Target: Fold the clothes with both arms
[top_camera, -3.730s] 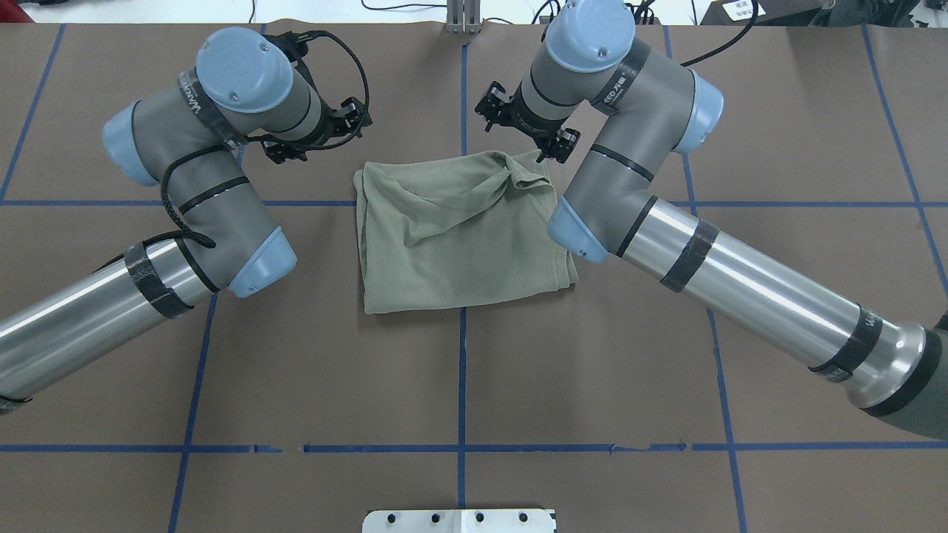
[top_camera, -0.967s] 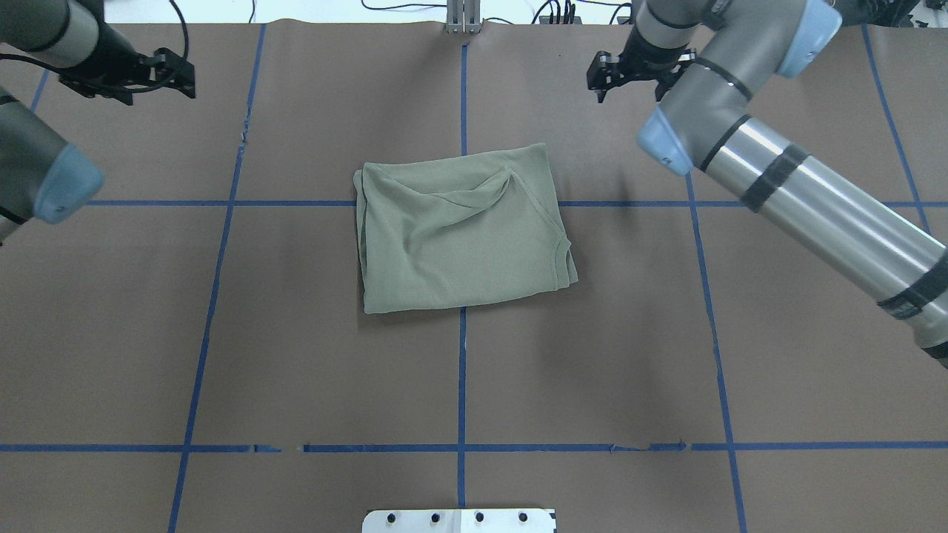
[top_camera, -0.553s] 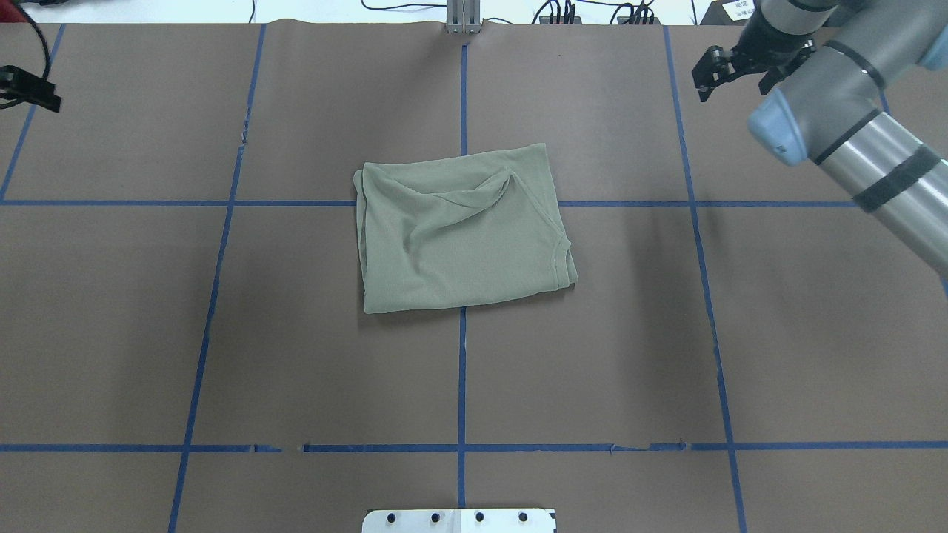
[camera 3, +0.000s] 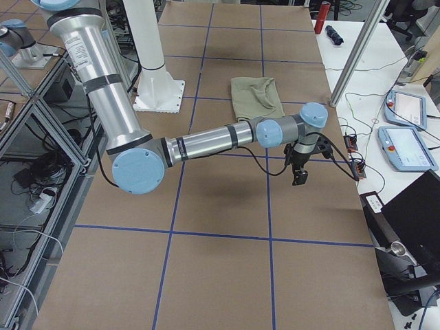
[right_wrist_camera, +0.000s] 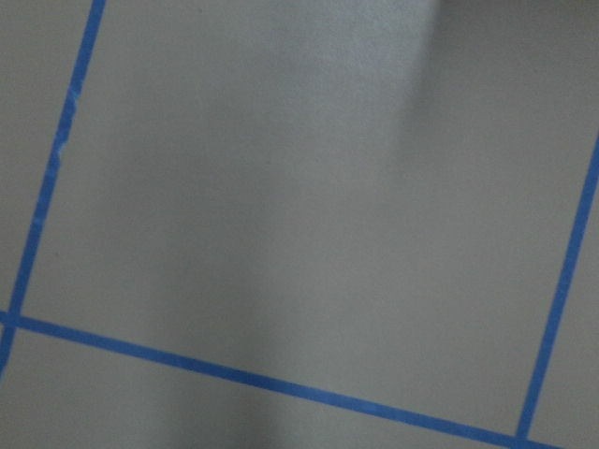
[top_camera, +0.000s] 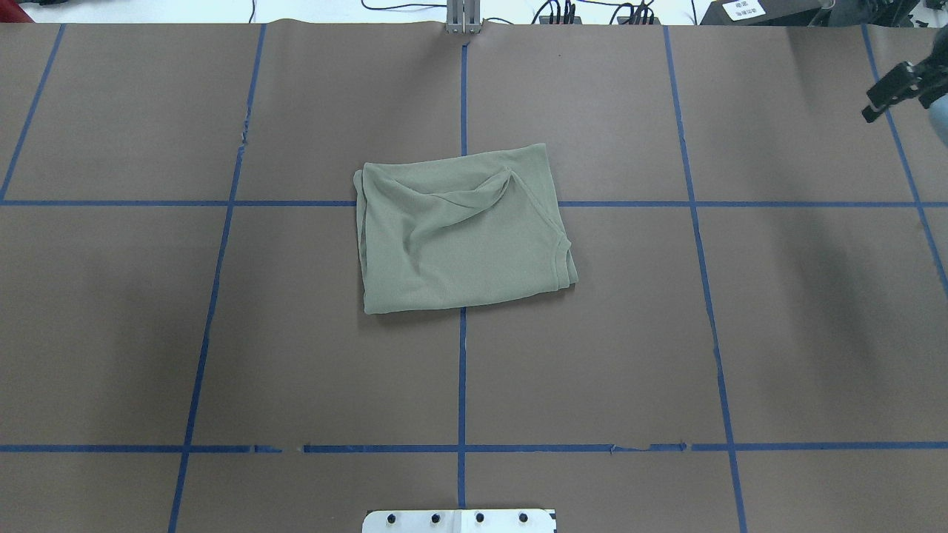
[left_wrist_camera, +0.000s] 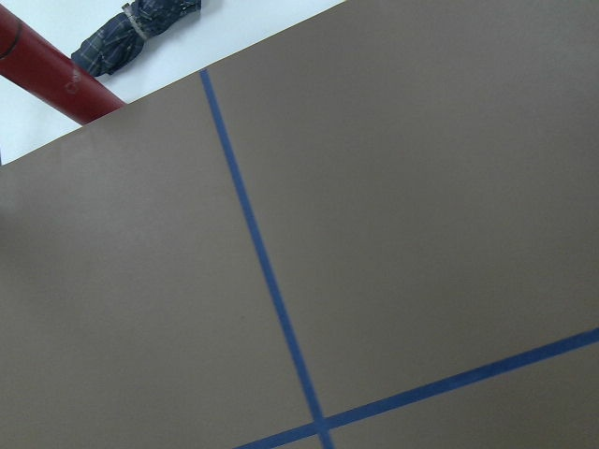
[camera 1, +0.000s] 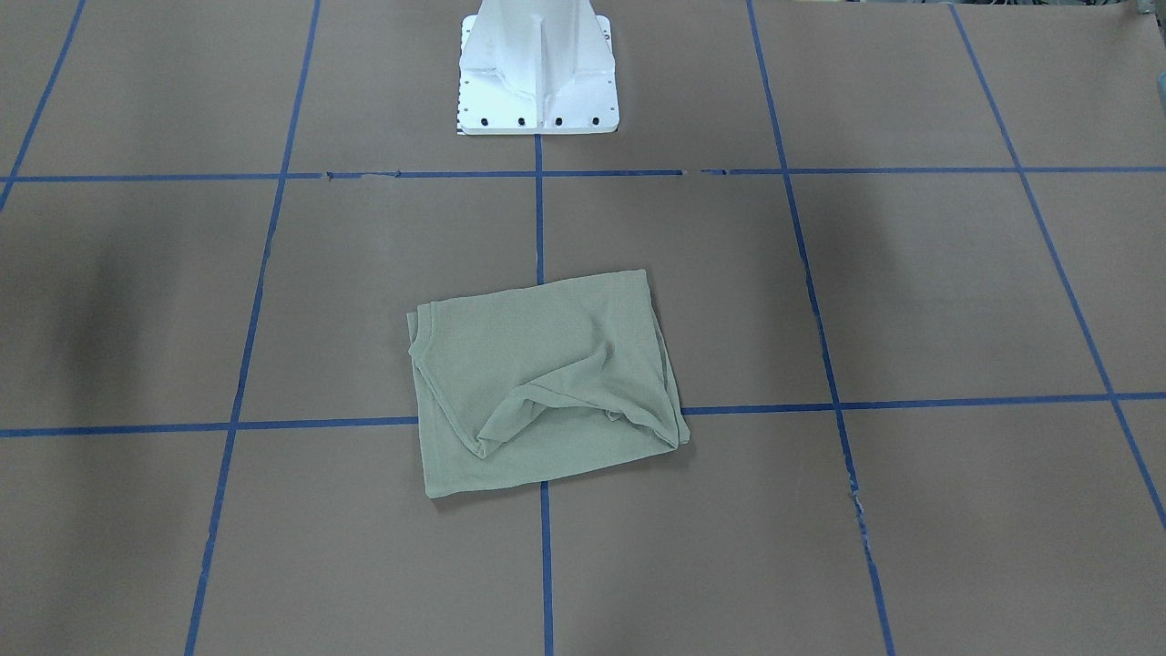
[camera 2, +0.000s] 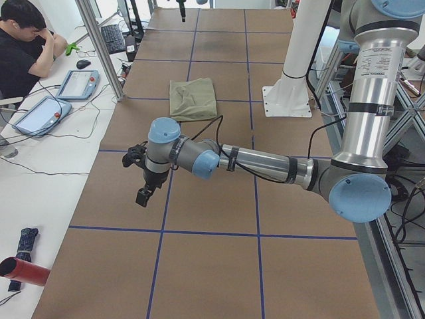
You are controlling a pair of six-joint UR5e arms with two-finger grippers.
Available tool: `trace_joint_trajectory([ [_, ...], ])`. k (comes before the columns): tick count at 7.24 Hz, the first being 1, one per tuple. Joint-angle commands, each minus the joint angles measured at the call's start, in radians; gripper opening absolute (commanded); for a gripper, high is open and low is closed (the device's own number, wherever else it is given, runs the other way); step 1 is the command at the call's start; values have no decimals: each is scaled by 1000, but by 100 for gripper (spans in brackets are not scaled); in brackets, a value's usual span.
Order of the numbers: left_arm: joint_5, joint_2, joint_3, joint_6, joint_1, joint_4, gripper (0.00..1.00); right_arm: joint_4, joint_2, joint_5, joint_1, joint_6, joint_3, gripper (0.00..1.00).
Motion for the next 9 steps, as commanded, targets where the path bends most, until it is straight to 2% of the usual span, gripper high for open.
trace_joint_trajectory([
  [1,-43,-1,13,8,-11,4,100,-11,-49,31,50,-80,6,100],
  [2,-43,-3,35,-28,-9,-23,100,-12,-80,31,50,-86,53,100],
  [4,-32,26,72,-18,-12,-25,100,-16,-135,36,72,-91,55,100],
  [5,-42,32,70,-16,-21,45,100,-25,-159,93,110,-83,61,100],
  [6,-49,42,47,-13,-23,170,100,-28,-185,135,133,-83,58,100],
  [8,-117,77,44,60,-24,203,100,-64,-201,135,194,-83,67,100],
  [9,-119,92,36,89,-24,206,100,-77,-242,128,213,-82,94,100],
])
